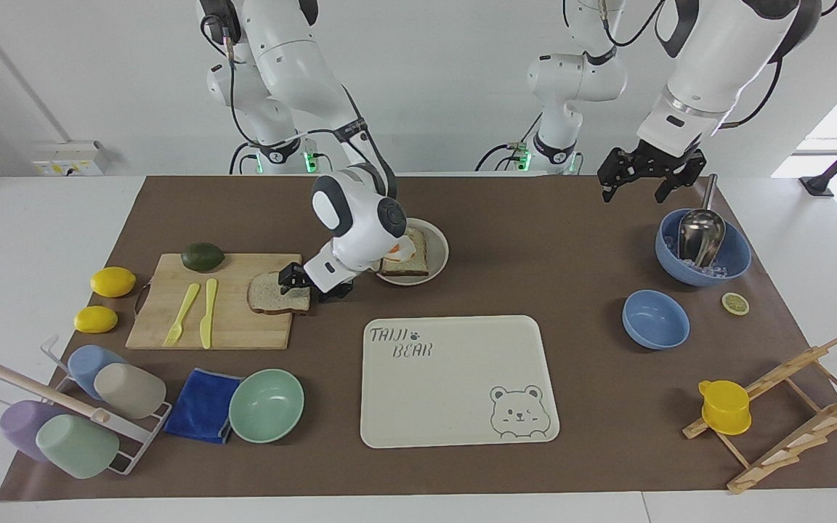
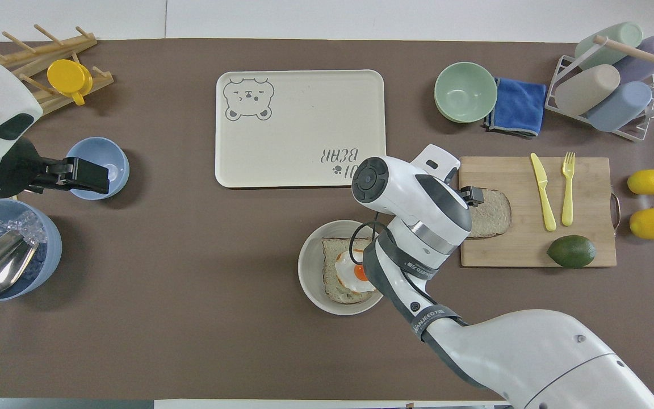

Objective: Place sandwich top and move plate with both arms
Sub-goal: 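Lift the bread slice with the right gripper and carry it toward the plate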

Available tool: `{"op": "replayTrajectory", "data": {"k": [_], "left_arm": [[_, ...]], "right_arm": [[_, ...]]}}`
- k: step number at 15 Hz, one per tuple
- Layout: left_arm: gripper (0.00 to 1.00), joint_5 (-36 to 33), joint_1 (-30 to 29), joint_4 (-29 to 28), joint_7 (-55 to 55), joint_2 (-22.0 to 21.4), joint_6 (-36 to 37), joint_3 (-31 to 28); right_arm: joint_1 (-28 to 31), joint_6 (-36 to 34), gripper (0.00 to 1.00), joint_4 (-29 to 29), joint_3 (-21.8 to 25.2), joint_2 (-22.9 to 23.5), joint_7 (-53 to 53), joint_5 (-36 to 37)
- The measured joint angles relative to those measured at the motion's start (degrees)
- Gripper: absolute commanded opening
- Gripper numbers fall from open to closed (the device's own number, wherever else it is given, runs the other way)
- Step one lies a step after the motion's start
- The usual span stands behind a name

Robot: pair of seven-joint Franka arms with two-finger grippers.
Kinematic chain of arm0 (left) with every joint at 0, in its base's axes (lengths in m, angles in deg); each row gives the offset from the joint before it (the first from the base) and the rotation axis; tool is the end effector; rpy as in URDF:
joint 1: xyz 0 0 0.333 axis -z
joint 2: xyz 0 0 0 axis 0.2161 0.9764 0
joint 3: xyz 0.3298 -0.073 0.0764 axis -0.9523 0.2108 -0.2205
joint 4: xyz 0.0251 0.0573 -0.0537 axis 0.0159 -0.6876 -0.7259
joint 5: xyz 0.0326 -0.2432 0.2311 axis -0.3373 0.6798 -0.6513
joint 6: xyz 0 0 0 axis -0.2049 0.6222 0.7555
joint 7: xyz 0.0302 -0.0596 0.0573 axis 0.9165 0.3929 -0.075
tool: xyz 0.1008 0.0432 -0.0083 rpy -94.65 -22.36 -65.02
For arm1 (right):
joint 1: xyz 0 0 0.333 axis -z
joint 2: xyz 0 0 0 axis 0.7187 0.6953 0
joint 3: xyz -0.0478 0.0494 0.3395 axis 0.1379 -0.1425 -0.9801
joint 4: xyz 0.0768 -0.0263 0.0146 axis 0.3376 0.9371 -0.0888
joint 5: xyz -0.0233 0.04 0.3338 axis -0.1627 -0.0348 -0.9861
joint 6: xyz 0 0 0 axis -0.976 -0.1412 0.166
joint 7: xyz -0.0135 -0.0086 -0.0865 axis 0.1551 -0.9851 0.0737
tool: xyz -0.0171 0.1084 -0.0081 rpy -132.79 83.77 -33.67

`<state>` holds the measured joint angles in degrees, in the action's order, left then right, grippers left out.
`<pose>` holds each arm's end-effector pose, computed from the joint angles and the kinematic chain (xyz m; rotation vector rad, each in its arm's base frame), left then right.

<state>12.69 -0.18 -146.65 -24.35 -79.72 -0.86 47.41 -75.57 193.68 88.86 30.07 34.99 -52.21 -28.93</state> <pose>0.4720 -0.0990 0.6439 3.1217 -0.1516 -0.0364 0.5205 0.2114 0.3414 2.4825 0.1009 -0.0764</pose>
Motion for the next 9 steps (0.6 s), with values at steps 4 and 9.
{"op": "replayTrajectory", "data": {"k": [4, 9], "left_arm": [[1.00, 0.00, 0.01, 0.00, 0.00, 0.00, -0.03, 0.08], [1.00, 0.00, 0.01, 0.00, 0.00, 0.00, -0.13, 0.13]], "right_arm": [[-0.08, 0.00, 0.80, 1.25, -0.06, -0.50, 0.00, -0.02], [-0.29, -0.01, 0.22, 2.95, -0.13, -1.09, 0.00, -0.03]]}}
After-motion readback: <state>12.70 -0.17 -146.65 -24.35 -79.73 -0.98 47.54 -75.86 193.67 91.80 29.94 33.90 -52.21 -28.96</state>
